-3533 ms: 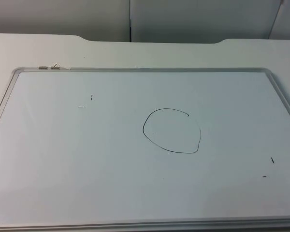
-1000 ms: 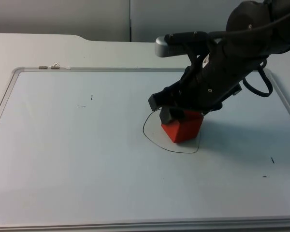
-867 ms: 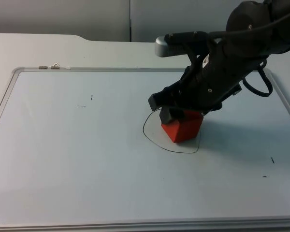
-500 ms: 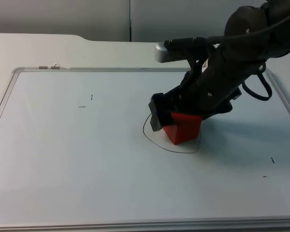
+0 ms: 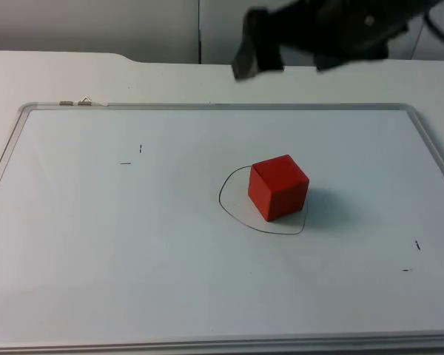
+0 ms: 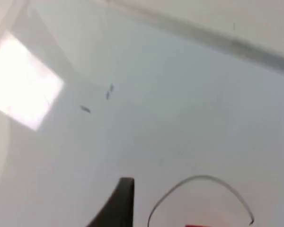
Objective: Pick up one cube with the left hand and another cube with the right hand. First place the cube in the right hand at the target position, then stack the cube in the left hand on top.
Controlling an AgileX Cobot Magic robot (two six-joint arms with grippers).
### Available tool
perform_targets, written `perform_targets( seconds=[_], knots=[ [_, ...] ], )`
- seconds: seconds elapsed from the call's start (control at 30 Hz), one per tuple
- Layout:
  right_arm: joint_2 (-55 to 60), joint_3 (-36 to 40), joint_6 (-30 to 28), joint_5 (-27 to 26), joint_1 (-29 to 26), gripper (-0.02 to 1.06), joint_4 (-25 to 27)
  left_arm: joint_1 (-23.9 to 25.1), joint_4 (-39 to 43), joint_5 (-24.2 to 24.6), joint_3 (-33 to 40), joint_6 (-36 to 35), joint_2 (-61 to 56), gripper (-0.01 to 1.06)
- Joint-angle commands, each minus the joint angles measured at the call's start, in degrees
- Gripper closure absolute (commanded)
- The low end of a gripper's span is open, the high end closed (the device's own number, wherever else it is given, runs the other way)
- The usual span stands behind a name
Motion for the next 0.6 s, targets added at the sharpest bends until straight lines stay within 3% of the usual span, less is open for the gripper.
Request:
perform_targets(
  seconds=[0.0,0.3,0.57],
  knots=[
    [-7.2,-0.4,-2.5,1.3,0.3,0.08,0.0,-0.3,-0.1,-1.2,0.1,-0.4,-0.4,1.05],
    [-35.3,-0.3,-11.8,4.7,0.3,0.08,-0.3,-0.3,-0.1,-1.2,0.1,-0.4,-0.4,1.05],
    [-47.7,2.6,-12.9,8.0,0.3,0.08,-2.1,-0.3,-0.1,-1.2,0.1,-0.4,-0.4,1.05]
  ],
)
